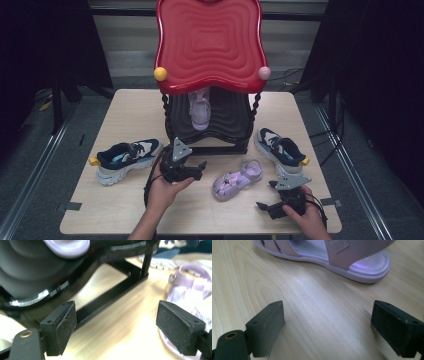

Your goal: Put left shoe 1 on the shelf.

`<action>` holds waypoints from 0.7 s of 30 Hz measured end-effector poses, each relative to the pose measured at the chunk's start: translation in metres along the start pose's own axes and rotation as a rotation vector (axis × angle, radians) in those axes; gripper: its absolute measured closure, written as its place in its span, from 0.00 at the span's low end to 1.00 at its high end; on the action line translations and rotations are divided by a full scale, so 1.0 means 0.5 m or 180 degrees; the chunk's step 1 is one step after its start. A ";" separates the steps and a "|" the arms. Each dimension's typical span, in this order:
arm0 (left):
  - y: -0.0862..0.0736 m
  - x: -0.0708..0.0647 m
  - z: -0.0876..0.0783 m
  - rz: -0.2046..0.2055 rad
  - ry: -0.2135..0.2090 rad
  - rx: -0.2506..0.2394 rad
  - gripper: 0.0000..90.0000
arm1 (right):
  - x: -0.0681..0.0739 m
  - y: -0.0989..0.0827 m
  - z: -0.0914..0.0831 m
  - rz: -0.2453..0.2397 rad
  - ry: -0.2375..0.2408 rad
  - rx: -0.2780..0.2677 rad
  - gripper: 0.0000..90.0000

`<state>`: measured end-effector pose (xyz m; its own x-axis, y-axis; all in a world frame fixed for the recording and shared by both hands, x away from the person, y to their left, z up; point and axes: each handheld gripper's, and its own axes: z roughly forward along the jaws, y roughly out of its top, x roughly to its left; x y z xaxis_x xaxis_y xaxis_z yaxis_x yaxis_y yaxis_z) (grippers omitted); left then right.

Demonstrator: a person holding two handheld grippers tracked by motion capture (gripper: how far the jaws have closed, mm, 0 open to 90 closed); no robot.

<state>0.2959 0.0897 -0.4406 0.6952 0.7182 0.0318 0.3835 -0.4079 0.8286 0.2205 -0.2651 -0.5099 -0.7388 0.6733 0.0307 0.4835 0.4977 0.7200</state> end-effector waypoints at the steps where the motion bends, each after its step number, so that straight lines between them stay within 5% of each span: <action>1: -0.007 0.001 0.000 0.0004 -0.0013 0.0017 0.18 | 0.000 0.000 0.000 0.0004 -0.0001 0.0002 0.12; 21: -0.126 0.026 -0.001 0.0112 -0.0197 0.0413 0.18 | 0.001 0.006 0.007 0.0032 -0.0045 0.0003 0.11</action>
<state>0.2806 0.1250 -0.4923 0.7443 0.6675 0.0217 0.4306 -0.5046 0.7483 0.2230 -0.2612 -0.5099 -0.7271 0.6860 0.0280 0.4913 0.4914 0.7191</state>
